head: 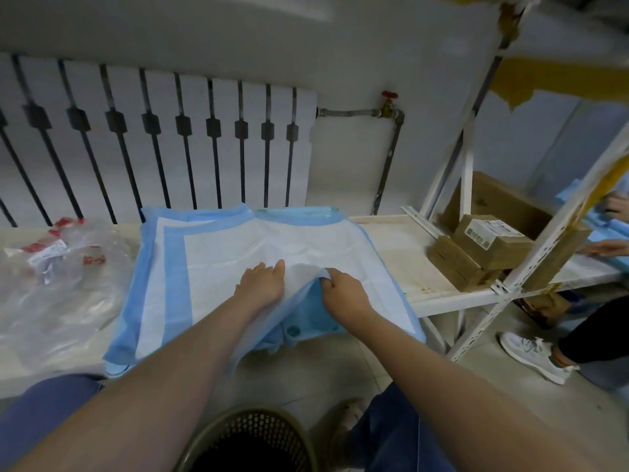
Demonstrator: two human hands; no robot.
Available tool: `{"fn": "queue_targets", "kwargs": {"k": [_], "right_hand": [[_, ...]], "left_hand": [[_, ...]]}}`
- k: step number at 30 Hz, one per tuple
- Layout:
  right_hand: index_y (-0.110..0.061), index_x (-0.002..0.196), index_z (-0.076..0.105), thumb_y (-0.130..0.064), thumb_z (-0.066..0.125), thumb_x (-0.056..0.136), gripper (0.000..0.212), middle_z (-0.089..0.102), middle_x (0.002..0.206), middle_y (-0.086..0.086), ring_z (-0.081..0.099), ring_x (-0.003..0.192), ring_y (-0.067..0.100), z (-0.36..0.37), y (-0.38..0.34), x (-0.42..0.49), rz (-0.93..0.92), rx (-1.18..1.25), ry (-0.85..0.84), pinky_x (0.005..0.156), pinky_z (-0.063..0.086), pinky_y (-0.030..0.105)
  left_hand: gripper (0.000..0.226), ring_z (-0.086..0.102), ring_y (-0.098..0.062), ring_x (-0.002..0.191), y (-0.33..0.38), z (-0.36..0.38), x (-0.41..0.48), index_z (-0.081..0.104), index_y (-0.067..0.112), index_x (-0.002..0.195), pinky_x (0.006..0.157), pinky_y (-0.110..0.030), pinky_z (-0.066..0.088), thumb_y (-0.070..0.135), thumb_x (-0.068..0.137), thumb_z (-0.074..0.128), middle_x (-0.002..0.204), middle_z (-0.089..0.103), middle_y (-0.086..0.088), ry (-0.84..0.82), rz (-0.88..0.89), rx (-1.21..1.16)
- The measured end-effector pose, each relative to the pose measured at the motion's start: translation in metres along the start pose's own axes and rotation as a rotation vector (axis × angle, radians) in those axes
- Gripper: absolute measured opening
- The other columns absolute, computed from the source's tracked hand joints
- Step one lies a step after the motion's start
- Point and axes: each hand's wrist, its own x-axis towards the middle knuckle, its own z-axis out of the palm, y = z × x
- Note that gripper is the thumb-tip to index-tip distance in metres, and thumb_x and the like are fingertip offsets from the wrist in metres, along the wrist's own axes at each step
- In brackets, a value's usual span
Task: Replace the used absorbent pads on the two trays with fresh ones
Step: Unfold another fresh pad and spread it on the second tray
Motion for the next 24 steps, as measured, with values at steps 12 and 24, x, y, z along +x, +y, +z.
{"fn": "queue_targets", "kwargs": {"k": [12,24], "right_hand": [[-0.023,0.144,0.037,-0.024,0.033,0.104,0.041,0.041,0.148,-0.001,0.039,0.136,0.018,0.033,-0.028,0.005,-0.044,0.502,-0.136,0.115,0.031,0.031],[-0.022,0.141,0.044,-0.026,0.036,0.103,0.039,0.046,0.144,-0.001,0.045,0.128,0.011,0.027,-0.033,-0.007,-0.238,0.495,-0.477,0.108,0.036,0.024]], "left_hand": [[0.081,0.048,-0.035,0.122,-0.009,-0.024,0.006,0.046,0.001,0.135,0.109,-0.042,0.036,0.063,0.095,0.013,0.139,0.047,-0.019,0.031,-0.298,-0.422],[0.066,0.053,-0.032,0.112,-0.008,-0.046,0.015,0.053,0.004,0.12,0.088,-0.036,0.044,0.06,0.085,0.056,0.122,0.056,-0.01,0.041,-0.275,-0.501]]}}
